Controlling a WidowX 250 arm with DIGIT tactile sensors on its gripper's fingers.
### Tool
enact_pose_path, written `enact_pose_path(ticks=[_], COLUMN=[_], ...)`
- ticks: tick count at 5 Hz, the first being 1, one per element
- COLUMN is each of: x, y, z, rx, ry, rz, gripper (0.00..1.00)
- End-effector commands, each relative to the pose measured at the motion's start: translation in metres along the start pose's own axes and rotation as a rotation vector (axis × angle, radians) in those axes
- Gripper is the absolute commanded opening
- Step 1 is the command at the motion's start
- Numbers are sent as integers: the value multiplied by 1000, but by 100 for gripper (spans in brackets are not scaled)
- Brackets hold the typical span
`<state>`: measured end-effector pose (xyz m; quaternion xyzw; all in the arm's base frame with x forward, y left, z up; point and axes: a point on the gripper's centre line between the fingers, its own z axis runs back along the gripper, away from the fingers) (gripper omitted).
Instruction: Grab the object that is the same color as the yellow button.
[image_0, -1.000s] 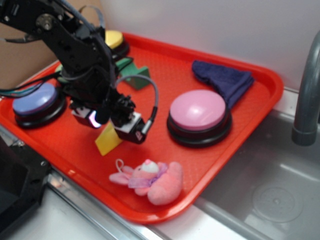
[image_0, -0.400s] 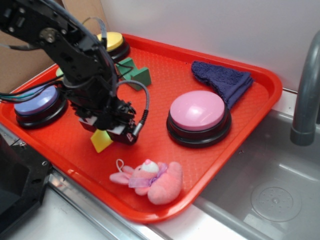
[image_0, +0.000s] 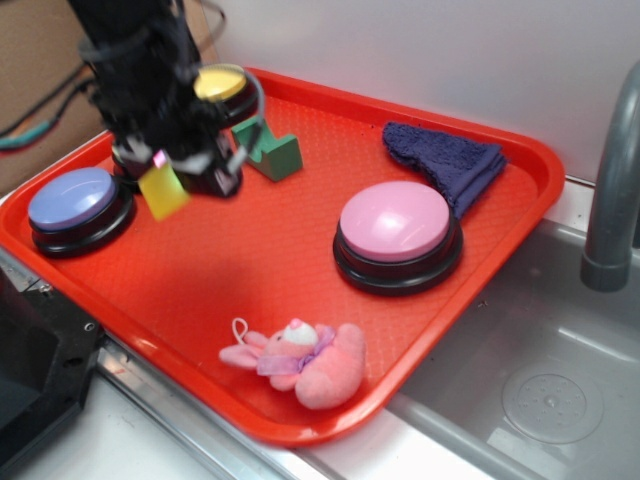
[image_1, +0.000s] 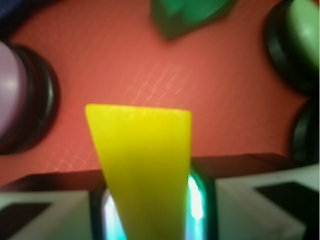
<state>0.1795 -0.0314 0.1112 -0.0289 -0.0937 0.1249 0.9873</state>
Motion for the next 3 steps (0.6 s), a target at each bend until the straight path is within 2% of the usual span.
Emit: enact_pose_path(ticks=[1,2,3], x=[30,35,36], y=[19,28,26], z=[67,85,83], rx=[-31,-50,-7], ry=[-21,-47,-24], rz=[12,45,25], gripper=[0,0,0])
